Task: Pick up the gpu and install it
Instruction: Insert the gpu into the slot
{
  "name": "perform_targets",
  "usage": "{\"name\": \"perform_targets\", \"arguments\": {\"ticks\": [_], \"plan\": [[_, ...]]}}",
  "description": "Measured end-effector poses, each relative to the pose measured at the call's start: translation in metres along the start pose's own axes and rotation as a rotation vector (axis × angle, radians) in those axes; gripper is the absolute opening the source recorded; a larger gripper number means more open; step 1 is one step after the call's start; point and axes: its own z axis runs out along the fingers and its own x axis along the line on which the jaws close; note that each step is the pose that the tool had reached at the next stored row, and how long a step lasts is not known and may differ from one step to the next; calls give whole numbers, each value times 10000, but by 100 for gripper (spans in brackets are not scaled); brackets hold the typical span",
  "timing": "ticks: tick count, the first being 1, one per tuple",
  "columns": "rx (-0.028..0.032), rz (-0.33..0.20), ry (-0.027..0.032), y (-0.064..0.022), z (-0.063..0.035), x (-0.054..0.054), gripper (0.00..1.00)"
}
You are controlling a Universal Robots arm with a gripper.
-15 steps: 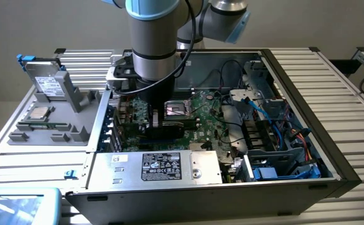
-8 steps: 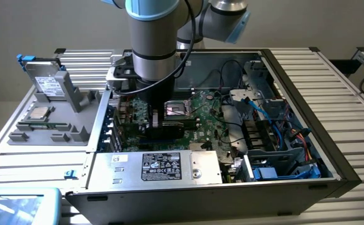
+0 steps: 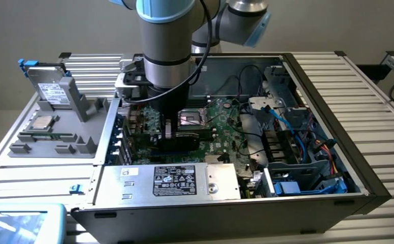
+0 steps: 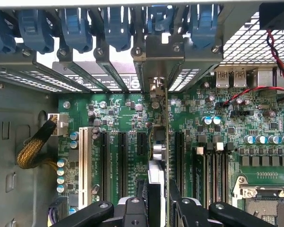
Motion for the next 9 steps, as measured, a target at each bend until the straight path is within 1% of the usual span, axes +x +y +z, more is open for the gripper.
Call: {"name": "perform_targets", "arguments": {"ticks": [8, 9], "plan": [[-1, -4, -42, 19, 4, 6, 28], [-1, -5, -54, 18, 5, 12, 28]]}}
